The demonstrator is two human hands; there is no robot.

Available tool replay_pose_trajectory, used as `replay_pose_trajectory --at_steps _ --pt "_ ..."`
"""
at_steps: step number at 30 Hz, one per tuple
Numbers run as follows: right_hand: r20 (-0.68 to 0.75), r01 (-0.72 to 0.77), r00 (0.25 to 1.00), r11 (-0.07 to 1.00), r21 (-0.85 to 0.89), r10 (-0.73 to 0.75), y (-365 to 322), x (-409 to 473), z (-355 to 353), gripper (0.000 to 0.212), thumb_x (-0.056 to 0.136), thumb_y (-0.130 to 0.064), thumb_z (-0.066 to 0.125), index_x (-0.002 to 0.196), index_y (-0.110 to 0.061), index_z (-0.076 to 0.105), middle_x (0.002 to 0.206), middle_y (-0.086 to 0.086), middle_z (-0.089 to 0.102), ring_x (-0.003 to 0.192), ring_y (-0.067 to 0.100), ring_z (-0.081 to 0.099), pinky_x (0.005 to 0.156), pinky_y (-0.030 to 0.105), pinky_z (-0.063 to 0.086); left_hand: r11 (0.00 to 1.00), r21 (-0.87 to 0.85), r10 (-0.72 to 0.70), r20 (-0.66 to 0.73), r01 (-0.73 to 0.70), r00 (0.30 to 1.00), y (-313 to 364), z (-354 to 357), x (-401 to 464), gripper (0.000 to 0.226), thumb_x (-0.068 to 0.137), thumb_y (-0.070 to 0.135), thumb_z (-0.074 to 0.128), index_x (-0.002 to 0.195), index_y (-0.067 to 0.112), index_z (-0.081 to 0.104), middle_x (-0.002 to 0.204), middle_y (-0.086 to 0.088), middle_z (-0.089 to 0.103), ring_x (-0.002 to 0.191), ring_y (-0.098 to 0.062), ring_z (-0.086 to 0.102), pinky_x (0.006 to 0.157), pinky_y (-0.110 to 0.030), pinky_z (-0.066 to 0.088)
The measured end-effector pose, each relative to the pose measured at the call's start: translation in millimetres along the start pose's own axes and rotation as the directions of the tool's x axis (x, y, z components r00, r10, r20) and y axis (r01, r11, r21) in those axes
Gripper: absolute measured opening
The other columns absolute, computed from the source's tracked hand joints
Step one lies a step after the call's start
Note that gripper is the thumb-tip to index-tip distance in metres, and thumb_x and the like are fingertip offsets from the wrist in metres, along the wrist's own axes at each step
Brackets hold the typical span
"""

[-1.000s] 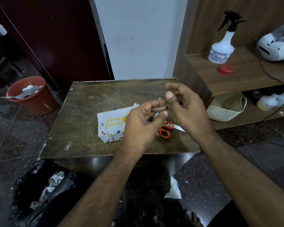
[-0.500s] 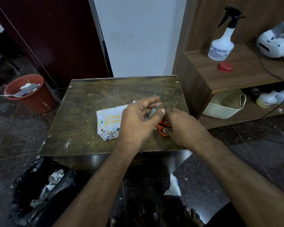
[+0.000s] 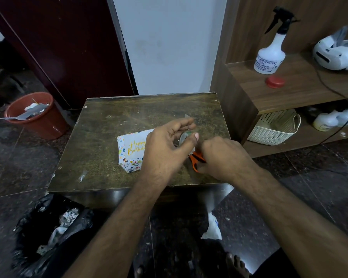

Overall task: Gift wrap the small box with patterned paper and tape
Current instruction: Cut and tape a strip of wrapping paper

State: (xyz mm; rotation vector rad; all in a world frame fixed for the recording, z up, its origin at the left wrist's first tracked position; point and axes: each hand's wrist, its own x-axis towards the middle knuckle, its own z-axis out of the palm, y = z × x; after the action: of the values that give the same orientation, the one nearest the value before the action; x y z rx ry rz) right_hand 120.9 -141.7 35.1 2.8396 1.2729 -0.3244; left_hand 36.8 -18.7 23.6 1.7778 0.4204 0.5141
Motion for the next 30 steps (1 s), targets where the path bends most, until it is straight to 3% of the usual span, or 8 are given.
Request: replay_pose_trajectory --at_steps 5,8,12,16,20,24,30 --pt "-0.056 -0.009 0.998 1.0 0.006 0.009 2.4 -0.4 0.6 0.034 0.089 -0.05 0.06 0.104 -0.02 0.065 0.077 -0.003 0.052 0.077 0.022 0.057 0.067 0.033 0.04 0.999 0.029 0.027 -0.024 -0.027 0.999 3.7 -1.6 -2.0 0.035 0.091 0.012 0.077 0.125 0.02 0.072 0.113 0.01 0.077 0.105 0.0 0.072 0.086 -0.05 0.063" --pt "-0.067 -0.014 0.998 0.996 0.09 0.02 8.4 -0.2 0.5 0.034 0.084 -0.052 0.062 0.1 -0.022 0.063 0.087 0.0 0.065 0.086 0.025 0.066 0.068 0.034 0.047 0.999 0.03 0.039 -0.047 -0.038 0.998 4.4 -3.3 -2.0 0.034 0.091 0.014 0.078 0.124 0.02 0.074 0.113 0.011 0.077 0.105 -0.001 0.072 0.085 -0.052 0.062" --pt "-0.097 -0.042 0.992 0.939 0.342 0.08 15.9 1.4 0.1 0.032 0.072 -0.054 0.063 0.088 -0.025 0.06 0.075 -0.006 0.066 0.075 0.019 0.067 0.067 0.038 0.056 0.998 0.015 0.055 -0.086 -0.054 0.995 5.6 -6.4 -0.7 0.034 0.09 0.018 0.077 0.123 0.021 0.074 0.113 0.012 0.078 0.105 -0.002 0.072 0.083 -0.056 0.062" --pt "-0.268 -0.031 0.938 0.825 0.564 0.219 25.0 5.8 1.8 0.026 0.074 -0.045 0.068 0.095 -0.03 0.066 0.075 -0.012 0.069 0.073 0.008 0.067 0.074 0.039 0.059 0.998 0.019 0.063 -0.097 -0.061 0.993 5.8 -8.2 0.5 0.034 0.09 0.019 0.077 0.124 0.022 0.073 0.114 0.013 0.077 0.107 -0.003 0.072 0.084 -0.057 0.061" --pt "-0.261 -0.059 0.922 0.772 0.633 0.285 25.5 12.8 7.2 0.026 0.083 -0.036 0.075 0.103 -0.024 0.065 0.082 -0.009 0.072 0.08 0.009 0.069 0.079 0.037 0.057 0.998 0.03 0.061 -0.094 -0.058 0.994 5.6 -7.2 0.1 0.035 0.092 0.018 0.077 0.126 0.022 0.073 0.115 0.013 0.077 0.108 -0.003 0.071 0.085 -0.056 0.061" --pt "-0.222 -0.06 0.942 0.779 0.624 0.251 16.4 16.0 18.5 0.026 0.084 -0.035 0.074 0.104 -0.024 0.061 0.081 -0.006 0.072 0.08 0.018 0.069 0.077 0.043 0.056 0.998 0.038 0.062 -0.104 -0.059 0.993 6.0 -7.2 0.1 0.034 0.09 0.02 0.077 0.124 0.024 0.073 0.114 0.013 0.077 0.107 -0.002 0.071 0.085 -0.056 0.061" --pt "-0.225 -0.025 0.953 0.792 0.61 0.203 -6.1 12.9 26.4 0.026 0.088 -0.035 0.071 0.107 -0.023 0.058 0.081 -0.007 0.07 0.079 0.015 0.066 0.071 0.035 0.052 0.994 0.076 0.095 -0.172 -0.083 0.98 8.6 -16.6 2.7 0.033 0.091 0.016 0.076 0.124 0.019 0.074 0.112 0.01 0.078 0.106 -0.001 0.072 0.095 -0.045 0.06"
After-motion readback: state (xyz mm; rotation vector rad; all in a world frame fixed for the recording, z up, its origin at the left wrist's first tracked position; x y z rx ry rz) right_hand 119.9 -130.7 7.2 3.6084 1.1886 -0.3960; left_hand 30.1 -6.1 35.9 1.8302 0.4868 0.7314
